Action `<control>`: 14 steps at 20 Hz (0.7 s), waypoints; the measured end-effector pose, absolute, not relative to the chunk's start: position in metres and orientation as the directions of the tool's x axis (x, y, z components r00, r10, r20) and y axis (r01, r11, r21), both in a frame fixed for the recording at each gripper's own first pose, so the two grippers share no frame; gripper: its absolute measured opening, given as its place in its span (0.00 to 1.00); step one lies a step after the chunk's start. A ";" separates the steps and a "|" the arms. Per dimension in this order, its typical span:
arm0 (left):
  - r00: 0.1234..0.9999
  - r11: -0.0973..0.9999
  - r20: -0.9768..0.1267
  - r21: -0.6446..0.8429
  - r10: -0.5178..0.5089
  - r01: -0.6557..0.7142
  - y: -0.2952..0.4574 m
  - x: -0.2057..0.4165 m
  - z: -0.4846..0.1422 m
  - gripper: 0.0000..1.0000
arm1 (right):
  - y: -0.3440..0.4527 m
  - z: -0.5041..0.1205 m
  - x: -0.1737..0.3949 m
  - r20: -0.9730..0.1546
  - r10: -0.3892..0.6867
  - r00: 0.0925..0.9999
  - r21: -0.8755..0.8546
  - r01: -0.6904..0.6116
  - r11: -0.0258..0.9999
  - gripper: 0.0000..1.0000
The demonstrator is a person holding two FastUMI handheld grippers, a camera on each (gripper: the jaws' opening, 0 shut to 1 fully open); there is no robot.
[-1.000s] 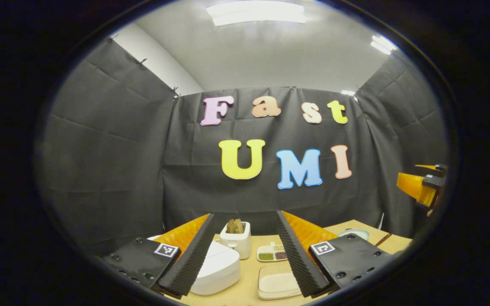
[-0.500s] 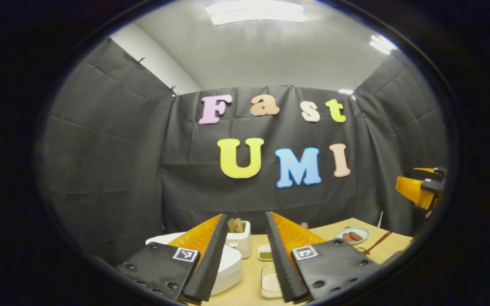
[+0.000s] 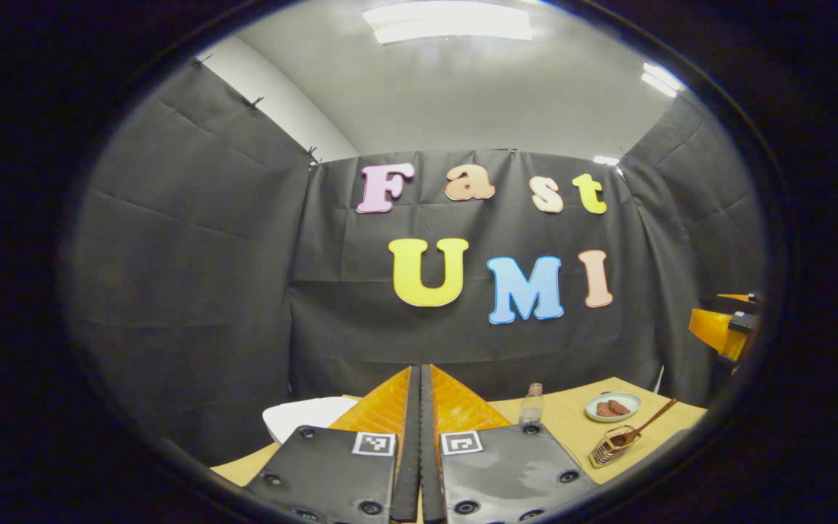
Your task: Close the left gripper, press the button to open the rice cooker; take a wooden spoon from the chopstick holder with the right hand, scoop a spoonful of rice and pour it into the rice cooker, then put the wooden spoon back into the chopstick holder.
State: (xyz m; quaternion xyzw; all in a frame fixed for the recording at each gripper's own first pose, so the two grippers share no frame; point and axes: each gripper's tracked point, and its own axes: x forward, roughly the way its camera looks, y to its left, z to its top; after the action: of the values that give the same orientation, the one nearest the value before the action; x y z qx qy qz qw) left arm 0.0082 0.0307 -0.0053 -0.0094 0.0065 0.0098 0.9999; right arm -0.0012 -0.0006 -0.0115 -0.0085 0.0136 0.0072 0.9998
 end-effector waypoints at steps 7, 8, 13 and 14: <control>0.996 0.999 -0.091 -0.048 0.008 -0.012 0.054 0.025 -0.034 0.09 | 0.007 -0.012 -0.009 -0.033 0.011 0.999 -0.034 -0.012 0.999 0.95; 0.995 0.998 -0.096 -0.054 0.010 -0.015 0.060 0.028 -0.036 0.09 | 0.007 -0.011 -0.009 -0.028 0.005 1.000 -0.038 -0.006 0.999 0.95; 0.993 0.997 -0.117 -0.061 0.029 -0.036 0.090 0.058 -0.051 0.09 | 0.009 -0.013 -0.010 -0.036 -0.021 0.999 -0.068 0.019 0.998 0.95; 0.991 0.997 -0.129 -0.066 0.034 -0.043 0.095 0.063 -0.058 0.09 | 0.009 -0.015 -0.010 -0.040 -0.027 0.999 -0.073 0.024 0.997 0.95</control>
State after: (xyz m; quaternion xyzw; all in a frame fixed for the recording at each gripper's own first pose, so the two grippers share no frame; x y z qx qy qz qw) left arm 0.0634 0.0954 -0.0581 -0.0343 0.0641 0.0195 0.9972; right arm -0.0098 0.0094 -0.0145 -0.0365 0.0207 -0.0126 0.9990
